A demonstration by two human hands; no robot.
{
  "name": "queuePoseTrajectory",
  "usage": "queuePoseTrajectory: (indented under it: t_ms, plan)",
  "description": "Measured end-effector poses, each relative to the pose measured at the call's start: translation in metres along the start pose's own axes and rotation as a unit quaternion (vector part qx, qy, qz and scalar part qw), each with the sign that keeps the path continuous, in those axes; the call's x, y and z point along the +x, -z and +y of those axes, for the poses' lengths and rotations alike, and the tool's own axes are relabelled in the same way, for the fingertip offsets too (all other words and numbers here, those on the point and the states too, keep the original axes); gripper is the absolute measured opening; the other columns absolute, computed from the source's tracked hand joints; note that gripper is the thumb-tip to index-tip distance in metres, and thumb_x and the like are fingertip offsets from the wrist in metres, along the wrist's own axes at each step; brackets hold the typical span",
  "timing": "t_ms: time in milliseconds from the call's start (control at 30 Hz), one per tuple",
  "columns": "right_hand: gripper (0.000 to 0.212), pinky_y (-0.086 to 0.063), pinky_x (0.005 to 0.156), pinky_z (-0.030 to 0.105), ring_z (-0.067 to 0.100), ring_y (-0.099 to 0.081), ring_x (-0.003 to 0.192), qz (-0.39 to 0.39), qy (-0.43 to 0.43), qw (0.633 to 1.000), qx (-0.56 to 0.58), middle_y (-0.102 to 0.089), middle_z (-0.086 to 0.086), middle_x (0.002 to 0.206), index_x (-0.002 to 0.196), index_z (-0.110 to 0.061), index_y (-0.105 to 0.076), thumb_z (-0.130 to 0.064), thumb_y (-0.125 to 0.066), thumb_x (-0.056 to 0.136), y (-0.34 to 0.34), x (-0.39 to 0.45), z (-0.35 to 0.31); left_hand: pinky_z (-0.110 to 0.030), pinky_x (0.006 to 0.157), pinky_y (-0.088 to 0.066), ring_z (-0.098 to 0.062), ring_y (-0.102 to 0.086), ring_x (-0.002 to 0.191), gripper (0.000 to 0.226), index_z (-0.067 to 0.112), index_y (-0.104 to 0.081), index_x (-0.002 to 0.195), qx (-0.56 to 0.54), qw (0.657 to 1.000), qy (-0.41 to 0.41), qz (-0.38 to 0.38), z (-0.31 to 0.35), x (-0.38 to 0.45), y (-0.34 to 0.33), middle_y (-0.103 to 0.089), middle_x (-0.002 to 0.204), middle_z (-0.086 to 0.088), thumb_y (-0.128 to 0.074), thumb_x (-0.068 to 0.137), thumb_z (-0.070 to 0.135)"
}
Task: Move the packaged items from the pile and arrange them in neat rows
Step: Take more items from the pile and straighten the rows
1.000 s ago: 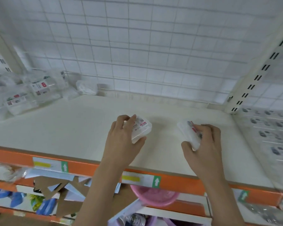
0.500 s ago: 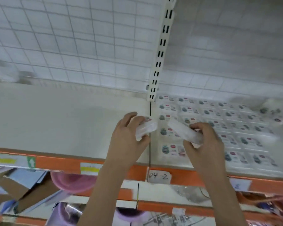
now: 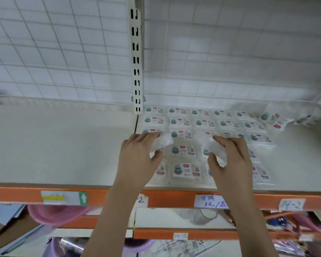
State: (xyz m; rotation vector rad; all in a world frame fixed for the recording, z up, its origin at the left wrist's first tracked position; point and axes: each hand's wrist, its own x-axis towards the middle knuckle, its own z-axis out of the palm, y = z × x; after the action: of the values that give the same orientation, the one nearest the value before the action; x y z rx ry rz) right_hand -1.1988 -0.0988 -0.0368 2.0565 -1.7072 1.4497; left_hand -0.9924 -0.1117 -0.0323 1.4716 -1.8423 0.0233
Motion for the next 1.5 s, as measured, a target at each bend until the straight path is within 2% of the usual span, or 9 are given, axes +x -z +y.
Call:
queuePoseTrajectory:
  t_ms: [67, 200, 300, 533, 633, 733, 1000, 1167, 1500]
  plan:
    - [0.040, -0.038, 0.083, 0.011, 0.014, -0.050, 0.091, 0.000, -0.002, 1.000, -0.018, -0.054, 0.012, 0.103, 0.111, -0.008, -0.062, 0.005, -0.067, 0.073, 0.010, 0.001, 0.014, -0.045, 0.072, -0.053, -0.029, -0.064, 0.083, 0.040, 0.013, -0.065, 0.107, -0.002, 1.000, -0.010, -0.013, 0.011, 0.004, -0.011, -0.070, 0.095, -0.003, -0.056, 0.069, 0.021]
    - [0.048, -0.047, 0.087, 0.040, 0.023, -0.053, 0.098, 0.008, -0.015, 0.999, -0.048, -0.060, 0.010, 0.108, 0.111, -0.015, -0.064, 0.009, -0.067, 0.070, 0.038, 0.005, 0.053, -0.047, 0.075, -0.053, -0.032, -0.064, 0.087, 0.040, 0.013, -0.065, 0.109, 0.000, 0.999, -0.024, -0.029, 0.040, 0.011, -0.037, -0.070, 0.097, -0.004, -0.056, 0.071, 0.022]
    - [0.049, -0.046, 0.086, 0.046, 0.031, -0.056, 0.099, 0.000, 0.002, 0.998, -0.066, -0.063, 0.010, 0.107, 0.109, -0.014, -0.065, 0.013, -0.066, 0.067, 0.063, 0.011, 0.095, -0.047, 0.075, -0.053, -0.032, -0.064, 0.087, 0.041, 0.013, -0.066, 0.108, 0.003, 1.000, -0.023, -0.017, 0.068, 0.016, -0.060, -0.070, 0.099, -0.004, -0.057, 0.070, 0.022]
    - [0.053, -0.046, 0.080, 0.041, 0.031, -0.057, 0.092, -0.063, 0.020, 0.993, -0.093, -0.065, 0.011, 0.100, 0.105, -0.012, -0.067, 0.017, -0.066, 0.061, 0.096, 0.014, 0.181, -0.046, 0.072, -0.052, -0.033, -0.064, 0.086, 0.036, 0.013, -0.066, 0.104, 0.010, 0.999, -0.033, -0.010, 0.142, 0.015, -0.113, -0.069, 0.097, -0.005, -0.065, 0.068, 0.014]
    - [0.049, -0.045, 0.085, 0.033, 0.019, -0.049, 0.098, -0.132, 0.050, 0.988, -0.058, -0.063, 0.007, 0.104, 0.109, -0.015, -0.066, 0.009, -0.070, 0.066, 0.095, 0.009, 0.193, -0.047, 0.073, -0.051, -0.032, -0.064, 0.088, 0.038, 0.014, -0.066, 0.102, 0.032, 0.999, -0.024, -0.004, 0.158, 0.008, -0.124, -0.069, 0.098, -0.003, -0.069, 0.065, 0.008]
    - [0.042, -0.042, 0.091, 0.029, 0.025, -0.055, 0.100, -0.173, 0.084, 0.980, -0.041, -0.063, 0.008, 0.109, 0.108, -0.013, -0.067, 0.003, -0.073, 0.070, 0.093, 0.006, 0.198, -0.047, 0.079, -0.049, -0.031, -0.064, 0.090, 0.041, 0.015, -0.066, 0.102, 0.049, 0.999, -0.012, 0.013, 0.164, 0.003, -0.128, -0.069, 0.098, -0.003, -0.071, 0.063, 0.003]
    - [0.038, -0.038, 0.090, 0.029, 0.033, -0.061, 0.094, -0.187, 0.098, 0.977, -0.038, -0.066, 0.011, 0.103, 0.100, -0.013, -0.071, 0.007, -0.073, 0.067, 0.085, 0.024, 0.211, -0.045, 0.087, -0.048, -0.030, -0.063, 0.094, 0.048, 0.012, -0.066, 0.103, 0.062, 0.998, 0.013, 0.003, 0.175, -0.009, -0.127, -0.068, 0.101, -0.005, -0.074, 0.058, -0.004]
    - [0.034, -0.035, 0.096, 0.026, 0.028, -0.055, 0.110, -0.216, 0.065, 0.974, 0.006, -0.060, 0.010, 0.117, 0.112, -0.010, -0.065, -0.001, -0.065, 0.080, 0.100, 0.022, 0.221, -0.045, 0.088, -0.050, -0.027, -0.062, 0.099, 0.040, 0.016, -0.065, 0.108, 0.052, 0.998, 0.026, -0.028, 0.200, -0.014, -0.129, -0.067, 0.107, -0.001, -0.061, 0.068, 0.011]
    - [0.027, -0.042, 0.083, 0.025, 0.029, -0.060, 0.095, -0.171, 0.011, 0.985, -0.016, -0.064, 0.011, 0.104, 0.103, -0.004, -0.065, 0.007, -0.058, 0.080, 0.147, 0.006, 0.253, -0.028, 0.081, -0.050, -0.017, -0.063, 0.089, 0.048, 0.019, -0.068, 0.101, 0.056, 0.986, -0.101, -0.124, 0.280, -0.026, -0.175, -0.067, 0.096, 0.006, -0.081, 0.055, 0.012]
